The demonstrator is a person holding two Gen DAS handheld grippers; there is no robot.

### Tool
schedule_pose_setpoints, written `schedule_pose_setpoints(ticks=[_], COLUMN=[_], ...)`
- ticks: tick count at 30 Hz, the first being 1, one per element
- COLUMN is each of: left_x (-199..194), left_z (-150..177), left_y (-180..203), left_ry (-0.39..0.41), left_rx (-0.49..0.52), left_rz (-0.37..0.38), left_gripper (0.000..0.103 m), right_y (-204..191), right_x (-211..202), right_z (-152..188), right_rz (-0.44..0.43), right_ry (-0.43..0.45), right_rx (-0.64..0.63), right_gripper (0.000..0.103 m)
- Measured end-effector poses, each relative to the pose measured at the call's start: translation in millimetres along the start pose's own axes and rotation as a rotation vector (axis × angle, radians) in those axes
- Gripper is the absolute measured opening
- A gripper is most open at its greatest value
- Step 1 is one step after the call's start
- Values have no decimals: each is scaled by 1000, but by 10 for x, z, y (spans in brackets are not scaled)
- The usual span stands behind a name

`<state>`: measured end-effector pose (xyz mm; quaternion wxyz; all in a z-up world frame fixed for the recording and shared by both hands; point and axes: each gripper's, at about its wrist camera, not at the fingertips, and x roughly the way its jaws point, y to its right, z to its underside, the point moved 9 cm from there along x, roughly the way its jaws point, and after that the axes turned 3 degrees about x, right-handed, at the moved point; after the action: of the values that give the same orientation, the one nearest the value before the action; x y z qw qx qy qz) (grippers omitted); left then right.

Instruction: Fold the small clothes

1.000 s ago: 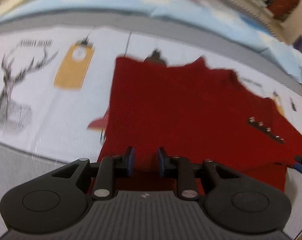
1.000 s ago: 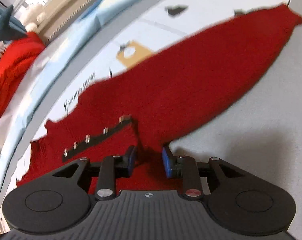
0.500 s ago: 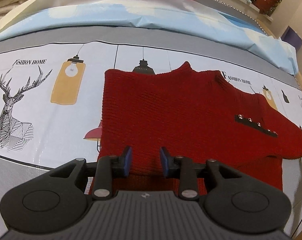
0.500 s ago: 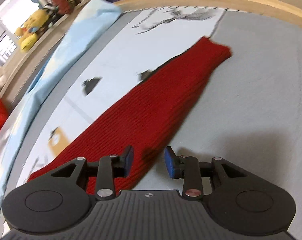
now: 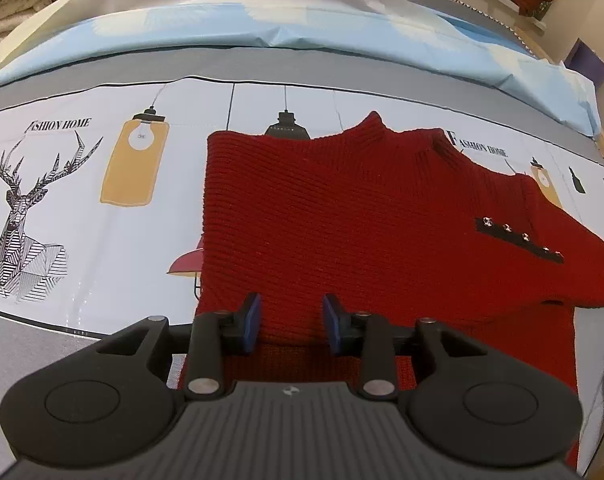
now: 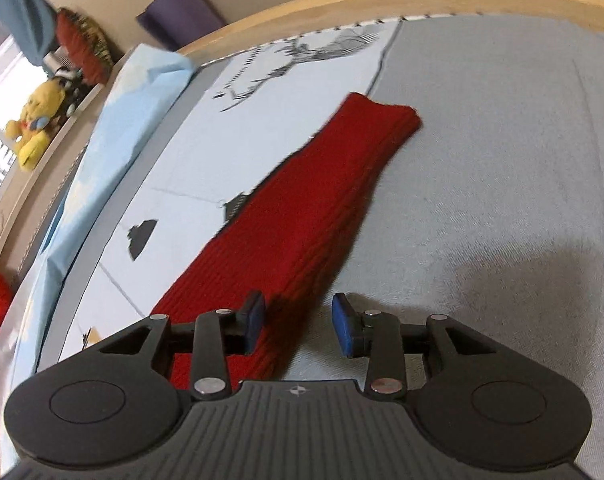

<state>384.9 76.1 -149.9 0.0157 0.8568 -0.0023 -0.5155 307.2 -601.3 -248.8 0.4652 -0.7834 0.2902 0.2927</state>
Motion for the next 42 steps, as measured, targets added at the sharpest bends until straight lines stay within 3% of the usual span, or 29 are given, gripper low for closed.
schedule_pose_setpoints(ticks=[1, 3, 4, 7, 10, 12, 15, 17, 18, 19, 21, 23, 26, 27, 29, 32, 34, 37, 39, 42], left_x=[0, -13, -27, -74, -136, -178, -240, -274, -296, -316, -356, -401, -442, -446, -434, -380, -329, -241, -155, -9], left_z=[-2, -8, -14, -26, -44, -60, -78, -93, -106, -119, -147, -168, -186, -189, -184, -154, -135, -125, -124, -107], left_y=[-19, -51, -70, -116, -194, -261, -370, -453, -504, -548, -630, -706, -751, -753, -750, -724, -690, -621, -567, -514], left_ry=[-1, 1, 4, 12, 23, 31, 41, 45, 47, 51, 57, 65, 70, 70, 68, 58, 57, 57, 52, 39], left_rx=[-3, -11, -15, -21, -34, -48, -73, -94, -108, -120, -141, -165, -179, -181, -188, -213, -234, -267, -295, -354], left_rz=[-3, -4, -4, -1, -1, -3, -1, 2, 5, 7, 11, 15, 24, 26, 30, 55, 86, 129, 159, 204], left_gripper=[38, 38, 38, 38, 38, 38, 38, 38, 38, 38, 38, 38, 38, 38, 38, 36, 23, 18, 18, 18], right_y=[12, 2, -30, -214, -777, -1354, -2263, -2704, -2851, -2950, -2983, -2899, -2780, -2746, -2651, -2457, -2269, -1960, -1911, -1927], right_x=[19, 35, 31, -92, -397, -721, -1334, -1715, -1854, -1945, -1937, -1814, -1735, -1739, -1772, -1741, -1595, -1222, -1078, -959], right_z=[-1, -11, -13, -56, -34, 139, 822, 1512, 1876, 2258, 2888, 3279, 3376, 3313, 3112, 2779, 2620, 2455, 2413, 2398], right_rz=[-3, -4, -14, -14, -34, -123, -394, -615, -715, -810, -900, -826, -663, -616, -547, -512, -470, -287, -274, -261], right_ry=[1, 12, 17, 93, 231, 326, 389, 341, 270, 141, -172, -365, -460, -467, -464, -423, -360, -364, -412, -421], right_rx=[11, 14, 9, -52, -275, -467, -743, -905, -962, -990, -965, -937, -900, -866, -761, -649, -621, -501, -394, -388], right_gripper=[37, 18, 12, 11, 11, 11, 11, 12, 12, 15, 16, 21, 21, 23, 35, 39, 39, 40, 40, 40])
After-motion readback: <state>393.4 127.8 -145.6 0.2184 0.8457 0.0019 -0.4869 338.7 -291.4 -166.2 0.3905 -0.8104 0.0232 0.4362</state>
